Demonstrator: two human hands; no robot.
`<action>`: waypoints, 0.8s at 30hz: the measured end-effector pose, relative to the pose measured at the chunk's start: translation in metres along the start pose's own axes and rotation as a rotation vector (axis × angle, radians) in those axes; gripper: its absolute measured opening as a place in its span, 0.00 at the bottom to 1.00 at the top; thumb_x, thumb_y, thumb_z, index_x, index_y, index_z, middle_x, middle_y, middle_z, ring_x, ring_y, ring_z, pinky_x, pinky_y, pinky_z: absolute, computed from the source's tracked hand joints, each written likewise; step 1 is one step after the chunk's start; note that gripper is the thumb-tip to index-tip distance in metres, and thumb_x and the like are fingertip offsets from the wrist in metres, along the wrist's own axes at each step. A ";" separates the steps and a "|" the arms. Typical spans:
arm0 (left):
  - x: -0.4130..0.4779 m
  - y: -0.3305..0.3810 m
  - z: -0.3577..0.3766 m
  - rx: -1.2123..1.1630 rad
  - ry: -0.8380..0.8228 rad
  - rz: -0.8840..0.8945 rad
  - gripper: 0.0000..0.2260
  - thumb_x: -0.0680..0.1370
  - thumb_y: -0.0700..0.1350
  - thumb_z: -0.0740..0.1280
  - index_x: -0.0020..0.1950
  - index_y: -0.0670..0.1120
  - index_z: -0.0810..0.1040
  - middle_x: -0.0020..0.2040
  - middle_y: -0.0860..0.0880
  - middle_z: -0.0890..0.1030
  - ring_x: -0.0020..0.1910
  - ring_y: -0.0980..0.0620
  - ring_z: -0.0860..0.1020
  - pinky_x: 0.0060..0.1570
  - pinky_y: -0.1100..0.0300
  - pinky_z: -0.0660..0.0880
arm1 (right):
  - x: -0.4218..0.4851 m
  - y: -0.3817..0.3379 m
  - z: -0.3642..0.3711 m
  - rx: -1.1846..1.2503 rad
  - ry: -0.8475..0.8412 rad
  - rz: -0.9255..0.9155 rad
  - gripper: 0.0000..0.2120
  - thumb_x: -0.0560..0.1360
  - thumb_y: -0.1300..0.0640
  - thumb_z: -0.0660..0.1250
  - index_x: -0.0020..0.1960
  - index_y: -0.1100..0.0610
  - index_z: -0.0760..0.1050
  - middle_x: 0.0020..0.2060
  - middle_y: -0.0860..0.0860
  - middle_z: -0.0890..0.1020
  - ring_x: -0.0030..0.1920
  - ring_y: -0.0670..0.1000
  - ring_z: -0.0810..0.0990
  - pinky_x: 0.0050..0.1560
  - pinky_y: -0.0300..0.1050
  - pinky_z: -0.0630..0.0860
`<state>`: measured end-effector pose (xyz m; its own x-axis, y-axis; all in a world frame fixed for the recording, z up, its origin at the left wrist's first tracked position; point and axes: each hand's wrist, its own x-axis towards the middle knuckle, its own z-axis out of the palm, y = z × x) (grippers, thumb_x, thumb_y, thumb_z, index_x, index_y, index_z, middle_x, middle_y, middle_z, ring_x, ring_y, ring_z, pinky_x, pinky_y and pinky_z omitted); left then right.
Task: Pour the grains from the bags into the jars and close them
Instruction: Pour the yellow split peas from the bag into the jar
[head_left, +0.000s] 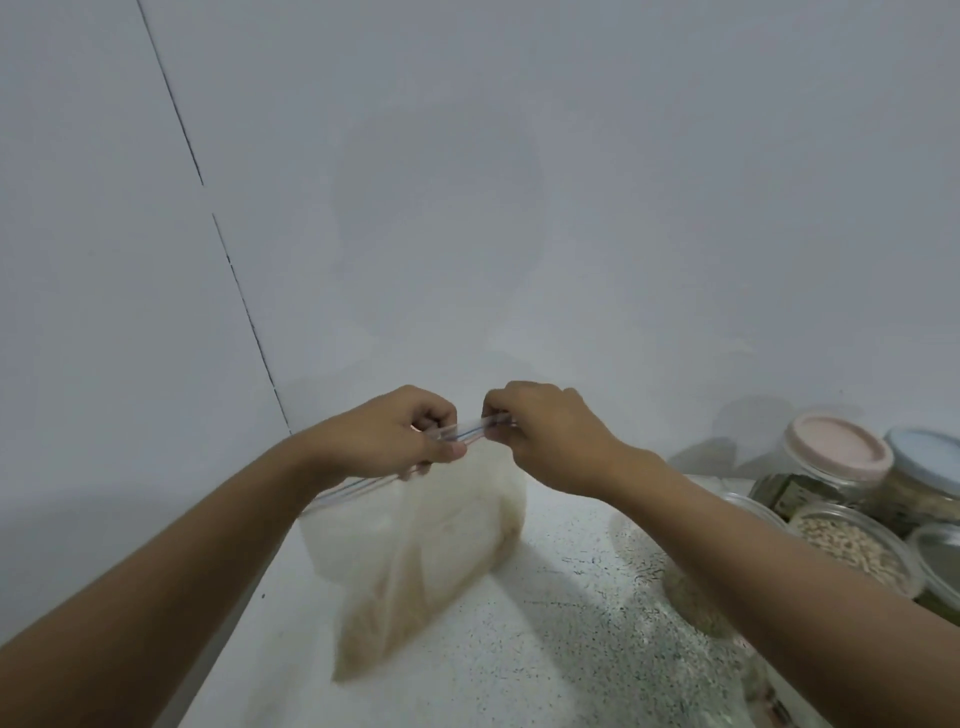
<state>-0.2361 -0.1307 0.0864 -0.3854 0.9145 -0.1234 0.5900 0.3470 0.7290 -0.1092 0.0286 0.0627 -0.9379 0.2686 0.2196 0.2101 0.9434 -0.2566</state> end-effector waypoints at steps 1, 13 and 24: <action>-0.003 0.005 0.003 -0.029 0.006 -0.025 0.14 0.80 0.44 0.71 0.35 0.46 0.73 0.29 0.49 0.73 0.29 0.52 0.71 0.33 0.62 0.68 | -0.002 0.001 -0.001 0.004 0.021 -0.020 0.03 0.82 0.56 0.64 0.52 0.50 0.76 0.45 0.45 0.76 0.48 0.49 0.75 0.49 0.50 0.65; -0.020 0.050 0.055 -0.272 -0.005 -0.005 0.09 0.82 0.39 0.67 0.43 0.36 0.76 0.34 0.43 0.76 0.31 0.52 0.71 0.34 0.65 0.68 | -0.050 0.000 -0.003 0.387 0.285 0.068 0.10 0.79 0.62 0.66 0.51 0.49 0.82 0.55 0.46 0.74 0.61 0.47 0.69 0.58 0.33 0.66; -0.045 0.040 0.138 -0.631 0.132 0.060 0.14 0.84 0.47 0.64 0.50 0.35 0.75 0.45 0.38 0.84 0.41 0.43 0.81 0.44 0.58 0.77 | -0.124 -0.008 0.033 1.292 0.299 0.489 0.05 0.81 0.53 0.67 0.49 0.53 0.79 0.43 0.58 0.81 0.41 0.53 0.79 0.46 0.54 0.77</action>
<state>-0.0974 -0.1292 0.0280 -0.4723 0.8813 -0.0161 0.0977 0.0705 0.9927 -0.0040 -0.0184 0.0068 -0.7180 0.6961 0.0055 -0.0582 -0.0522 -0.9969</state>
